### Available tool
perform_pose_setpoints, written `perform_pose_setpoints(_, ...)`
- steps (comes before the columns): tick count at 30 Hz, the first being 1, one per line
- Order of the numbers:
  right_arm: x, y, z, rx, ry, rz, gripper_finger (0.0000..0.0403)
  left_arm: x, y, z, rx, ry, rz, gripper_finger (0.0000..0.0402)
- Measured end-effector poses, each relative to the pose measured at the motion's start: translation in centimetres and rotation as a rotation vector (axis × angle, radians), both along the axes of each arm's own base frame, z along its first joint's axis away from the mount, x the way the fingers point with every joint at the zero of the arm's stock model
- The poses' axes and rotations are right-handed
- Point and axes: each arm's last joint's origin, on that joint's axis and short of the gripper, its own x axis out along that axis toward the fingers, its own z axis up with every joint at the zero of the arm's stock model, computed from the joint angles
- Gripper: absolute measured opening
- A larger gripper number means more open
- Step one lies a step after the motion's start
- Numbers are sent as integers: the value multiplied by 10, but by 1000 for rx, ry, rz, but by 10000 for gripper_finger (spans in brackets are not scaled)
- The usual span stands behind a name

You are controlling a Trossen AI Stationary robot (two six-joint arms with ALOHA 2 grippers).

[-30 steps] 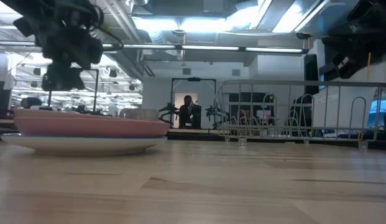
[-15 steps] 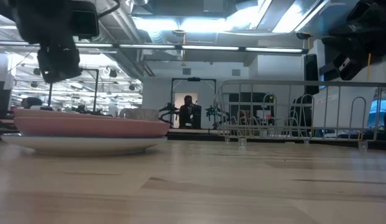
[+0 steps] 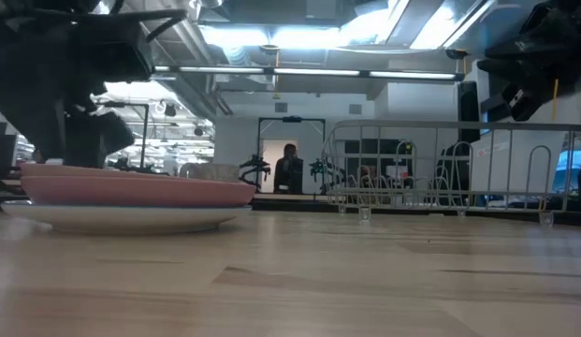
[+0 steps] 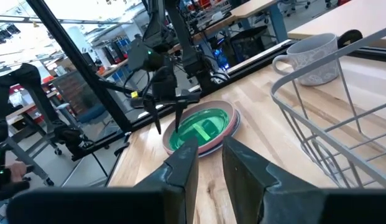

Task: Sort dishes
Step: Put the green plate into the dish rack

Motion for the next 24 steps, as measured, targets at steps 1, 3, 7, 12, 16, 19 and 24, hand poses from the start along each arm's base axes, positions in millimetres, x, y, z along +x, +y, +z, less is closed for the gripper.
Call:
perform_pose_setpoints(1,0,0,0,0,0,0,78,1,0,1,27,6,-24,195)
perform_pose_setpoints(3,0,0,0,0,1,0,78,3,0,3,91,22,-52,195)
perform_pose_setpoints(7,0,0,0,0,1,-1,78,4,1,10,192,31,-79,195)
perform_pose_setpoints(12,0,0,0,0,1,-1,78,6,1,14,222,36,-86,195)
perform_pose_setpoints(16,0,0,0,0,1,-1,78,8,0,18,228,28,-93,195)
perform_pose_setpoints(19,0,0,0,0,1,-1,78,7,2,18,273,32,-93,195)
perform_pose_setpoints(24,0,0,0,-1,2,-1,78,3,4,15,331,75,-106,195)
